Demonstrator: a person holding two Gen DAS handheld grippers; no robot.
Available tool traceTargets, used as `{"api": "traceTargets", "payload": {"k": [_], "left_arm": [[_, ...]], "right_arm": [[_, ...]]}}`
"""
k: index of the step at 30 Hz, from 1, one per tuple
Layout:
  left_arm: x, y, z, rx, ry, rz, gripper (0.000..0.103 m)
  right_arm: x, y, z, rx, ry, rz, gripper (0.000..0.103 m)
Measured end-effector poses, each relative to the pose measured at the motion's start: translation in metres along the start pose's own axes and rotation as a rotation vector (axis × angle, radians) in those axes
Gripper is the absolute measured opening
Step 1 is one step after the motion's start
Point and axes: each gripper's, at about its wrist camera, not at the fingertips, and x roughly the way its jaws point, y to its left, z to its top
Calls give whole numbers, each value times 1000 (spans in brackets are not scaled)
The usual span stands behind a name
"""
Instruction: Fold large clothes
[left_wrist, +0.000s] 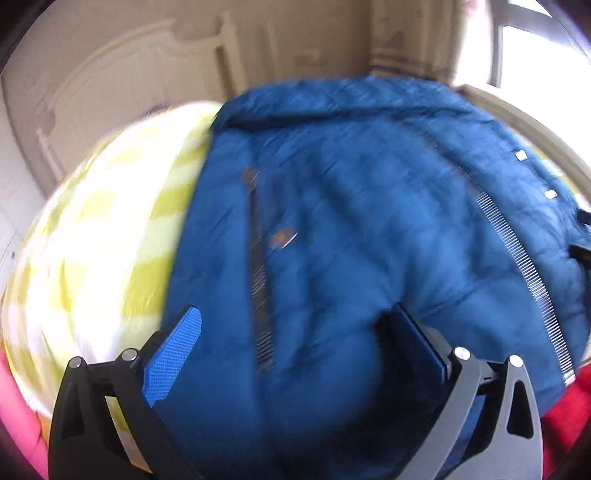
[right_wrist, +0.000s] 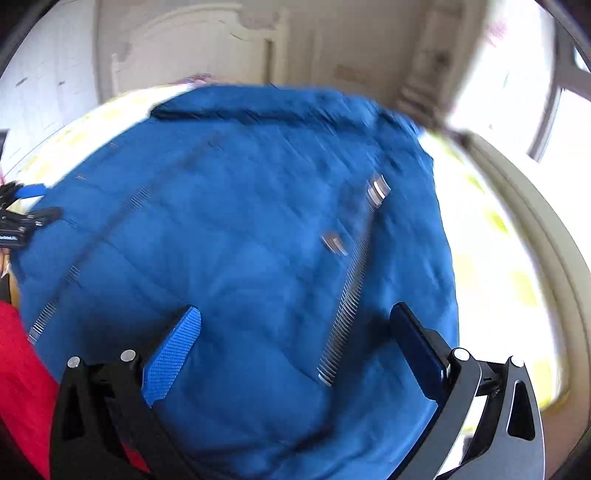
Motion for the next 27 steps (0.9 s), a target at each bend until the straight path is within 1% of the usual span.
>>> {"api": "traceTargets", "payload": {"k": [1,2,3,6,8,10,11,13,15,17,18,19,20,22,24,26,27], "left_arm": [[1,8,-3,-30,-8,-27,101],[1,12,-5,-47,-11,-31,101],[-1,12,-6,-39,-15,-22,101],[-7,7,-8,-10,-25,24,101],[-8,5,-10,-5,-32,39,101],[-9,6,-13,-25,-35,31,101],[-9,9,-14,-40,-35,22,101],[-8,10,-15,-46,-37,15,101],[-9,9,-16,-37,-46,20,101],[-8,9,-16,-41,-56,18,101],[-8,9,-17,-44,-61,17,101],[-8,9,-18,-49,-69,16,101],[-8,9,-18,-51,-74,16,101],[-8,9,-20,-52,-82,15,101],[-8,9,-20,-54,-84,11,101],[-8,10,-21,-54,-88,6,101],[-8,10,-21,-55,-91,3,101]], "right_arm": [[-4,-5,-6,28,-21,28,98],[-4,-8,-8,30,-36,33,98],[-4,-5,-8,21,-34,17,98],[-8,1,3,27,14,-33,97],[-17,12,8,-5,-13,-58,97],[-23,22,9,-36,-60,-40,97],[-21,27,10,-40,-63,-28,97],[-3,37,11,-57,-15,-21,97],[7,40,13,-59,-13,-22,99],[10,33,21,-22,43,0,99],[10,33,28,-16,72,-15,98],[7,35,33,-21,72,-40,98],[1,39,40,-33,51,-58,98],[-10,51,55,-51,-3,-30,98],[-10,70,65,-82,-30,15,98],[5,86,69,-135,-13,17,98],[19,92,68,-155,21,1,98]]}}
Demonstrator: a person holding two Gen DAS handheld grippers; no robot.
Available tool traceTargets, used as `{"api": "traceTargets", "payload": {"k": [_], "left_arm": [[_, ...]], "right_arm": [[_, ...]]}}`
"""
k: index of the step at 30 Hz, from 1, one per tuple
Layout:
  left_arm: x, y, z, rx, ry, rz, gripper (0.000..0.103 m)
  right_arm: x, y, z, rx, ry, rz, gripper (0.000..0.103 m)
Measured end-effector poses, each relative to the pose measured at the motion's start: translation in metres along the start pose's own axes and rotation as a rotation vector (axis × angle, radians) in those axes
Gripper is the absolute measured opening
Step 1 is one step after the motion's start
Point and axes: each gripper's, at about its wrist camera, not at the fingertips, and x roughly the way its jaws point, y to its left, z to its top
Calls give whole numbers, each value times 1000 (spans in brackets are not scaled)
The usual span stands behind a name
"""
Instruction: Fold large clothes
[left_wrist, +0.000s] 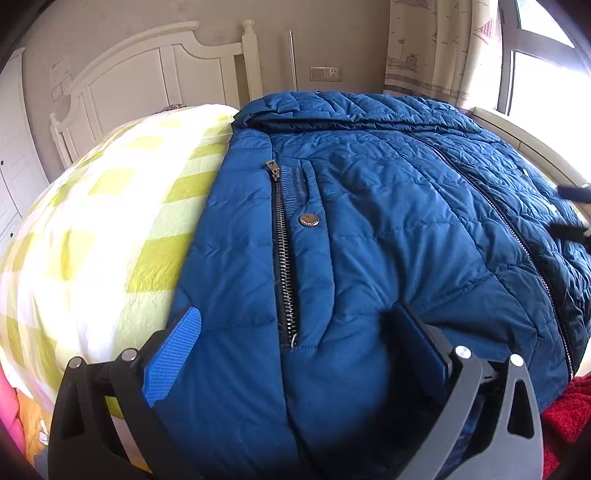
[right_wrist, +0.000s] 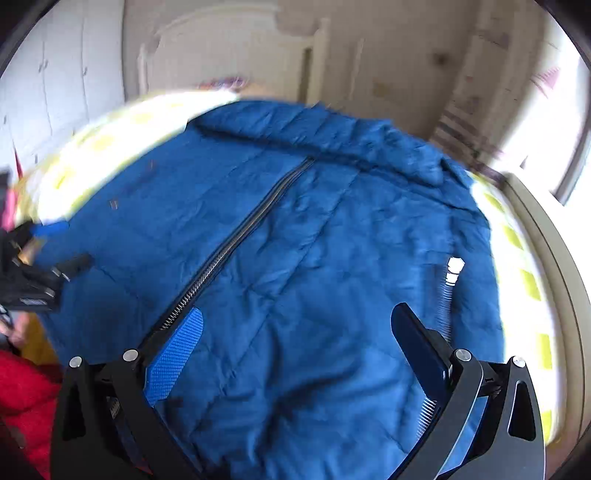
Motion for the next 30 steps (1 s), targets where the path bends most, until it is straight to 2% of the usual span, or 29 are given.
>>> {"api": "traceTargets", "payload": {"k": [2,4,12,14,16,19,22,23,25,27,28,29,30], "left_arm": [[0,1,-1,-2,-4,-7,101],[0,2,-1,-3,-7,-14,101],[-8,5,-2,-10,1,-16,101],[-24,21,-6,-51,-35,-4,101],[-31,41,-10,-105,-42,-2,101],[-27,74,-18,-193,12,-84,100],[-25,75,-19,-198,7,-129,99],[-24,69,-17,-181,6,-152,99],[-22,55,-15,-141,2,-173,99],[-20,32,-16,-56,-1,-138,93],[-21,21,-17,-14,-9,-113,91],[-24,16,-20,0,-15,-106,84],[-26,14,-20,8,-15,-107,79]], "right_arm": [[22,3,-7,5,27,13,99],[27,-10,-14,77,4,83,99],[16,-20,-30,34,21,84,98],[-6,-28,-35,43,30,56,98],[-34,-43,-47,67,-29,-15,98],[-56,-80,-69,150,-63,-115,98],[-59,-122,-99,280,-42,-137,98],[-57,-133,-110,318,-36,-135,98],[-51,-146,-127,391,-41,-57,97],[-54,-145,-136,410,-105,-17,92],[-54,-140,-136,387,-116,-25,81],[-54,-133,-135,359,-123,-22,74],[-55,-129,-134,345,-130,-8,58]]}}
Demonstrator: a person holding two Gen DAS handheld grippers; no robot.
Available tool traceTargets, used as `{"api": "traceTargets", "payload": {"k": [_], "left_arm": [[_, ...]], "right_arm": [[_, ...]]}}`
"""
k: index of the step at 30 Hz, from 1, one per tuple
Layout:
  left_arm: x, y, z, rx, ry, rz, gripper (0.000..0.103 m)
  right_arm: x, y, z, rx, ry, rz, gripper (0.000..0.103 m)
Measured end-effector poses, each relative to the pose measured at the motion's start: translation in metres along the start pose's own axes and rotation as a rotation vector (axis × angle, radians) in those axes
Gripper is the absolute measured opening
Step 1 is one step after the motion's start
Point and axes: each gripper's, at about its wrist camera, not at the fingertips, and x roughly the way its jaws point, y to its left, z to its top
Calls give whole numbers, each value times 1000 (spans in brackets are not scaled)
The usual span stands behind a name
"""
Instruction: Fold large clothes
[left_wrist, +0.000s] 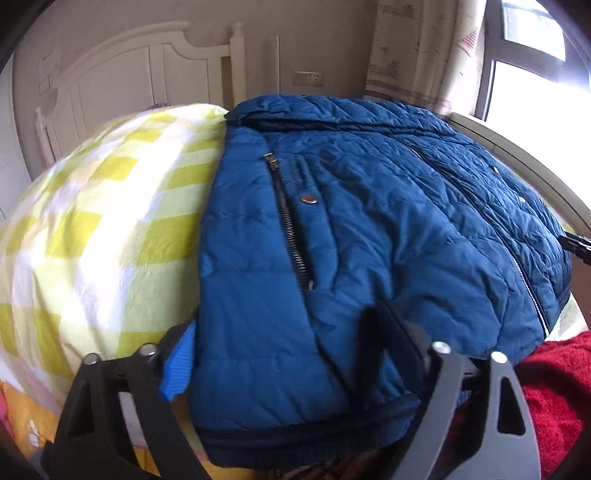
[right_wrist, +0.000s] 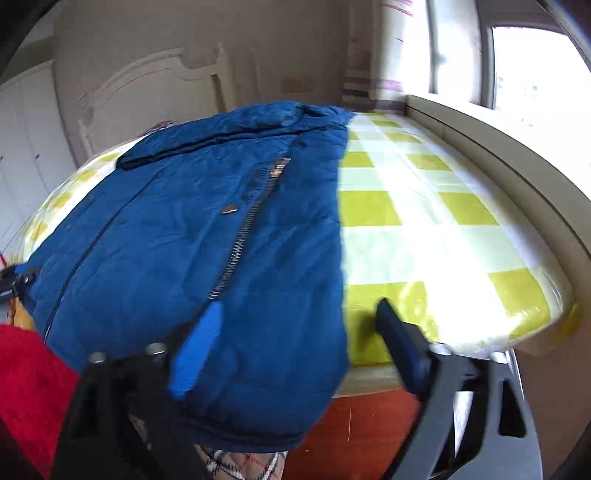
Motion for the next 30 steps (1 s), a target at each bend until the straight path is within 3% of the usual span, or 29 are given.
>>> {"api": "traceTargets", "payload": {"k": [6,11,12,13,14,15,18,21,26,30], "left_arm": [[-5,8,-1,-5,29,-19,74],[-3,11,-1,-24,43,-27,81],[-1,7,1,-9,44,-20,77],[0,2,3,11,41,-31,73],[0,0,5,16,39,-46,58],[0,0,7,9,38,-69,43],[-1,7,13,-61,32,-181,21],[-12,19,11,-164,-4,-267,15],[-61,48,18,-317,-140,-458,14],[-111,65,33,-367,-298,-592,14]], "right_arm": [[-5,-1,-2,5,15,66,53],[-12,1,-5,-37,37,59,54],[-10,4,-4,-46,31,49,54],[-8,8,-3,-54,19,39,46],[-6,11,-2,-55,6,48,38],[-4,13,0,-44,2,72,26],[-1,14,0,29,-26,120,18],[-10,4,-4,138,-48,190,13],[-56,2,-2,219,-149,320,11],[-114,6,21,248,-314,426,10]]}}
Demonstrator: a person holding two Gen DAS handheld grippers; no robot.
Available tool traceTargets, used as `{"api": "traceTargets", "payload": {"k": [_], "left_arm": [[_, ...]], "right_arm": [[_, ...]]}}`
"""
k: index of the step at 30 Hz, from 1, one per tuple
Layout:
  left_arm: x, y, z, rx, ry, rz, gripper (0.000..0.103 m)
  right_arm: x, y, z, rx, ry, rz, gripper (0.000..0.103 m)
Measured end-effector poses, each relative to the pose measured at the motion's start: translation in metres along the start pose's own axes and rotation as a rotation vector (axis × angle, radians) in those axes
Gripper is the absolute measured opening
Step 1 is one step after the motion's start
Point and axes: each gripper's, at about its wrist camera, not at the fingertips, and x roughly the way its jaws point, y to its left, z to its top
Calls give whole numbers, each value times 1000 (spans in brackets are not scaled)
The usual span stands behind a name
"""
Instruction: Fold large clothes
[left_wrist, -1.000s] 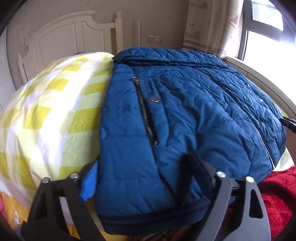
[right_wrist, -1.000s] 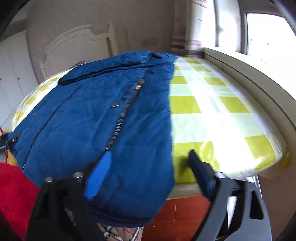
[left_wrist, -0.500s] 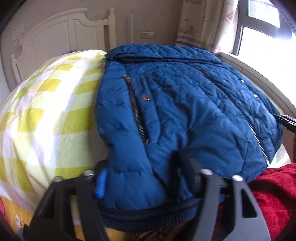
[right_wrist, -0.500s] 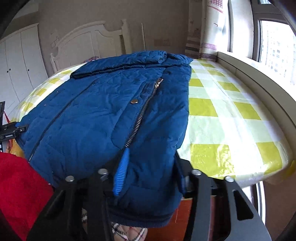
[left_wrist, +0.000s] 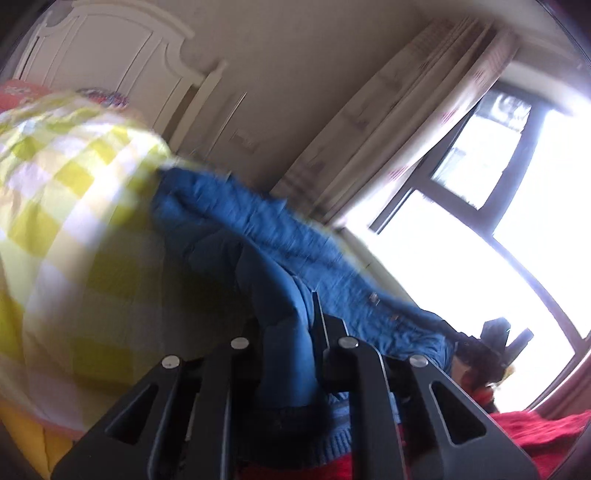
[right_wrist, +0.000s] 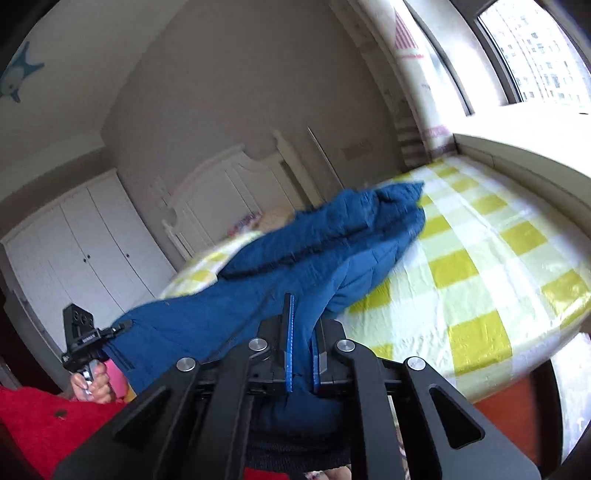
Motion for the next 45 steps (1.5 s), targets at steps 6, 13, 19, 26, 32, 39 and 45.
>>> {"api": "traceTargets", "payload": {"k": [6,13,19,26,32,39,45], "left_arm": [[-21,-16,75,-43,-140,-105,23],[156,48,190,-201,104,132,58],[277,158,222,-325,288,405,83],[271,178,265,-128,240,509,93],[298,135,224,125,386,429,100],[359,160,202,57,464,473,51],[300,117,201,140,237,412,11]], "right_arm": [[-17,49,89,-67,-157,85,10],[162,-16,191,36,103,-95,13],[269,-139,175,418,348,-189,86],[251,-177,198,358,286,-242,94],[301,-149,189,120,450,-247,94],[356,-152,168,95,516,-298,54],[305,-96,169,-100,320,-279,14]]}}
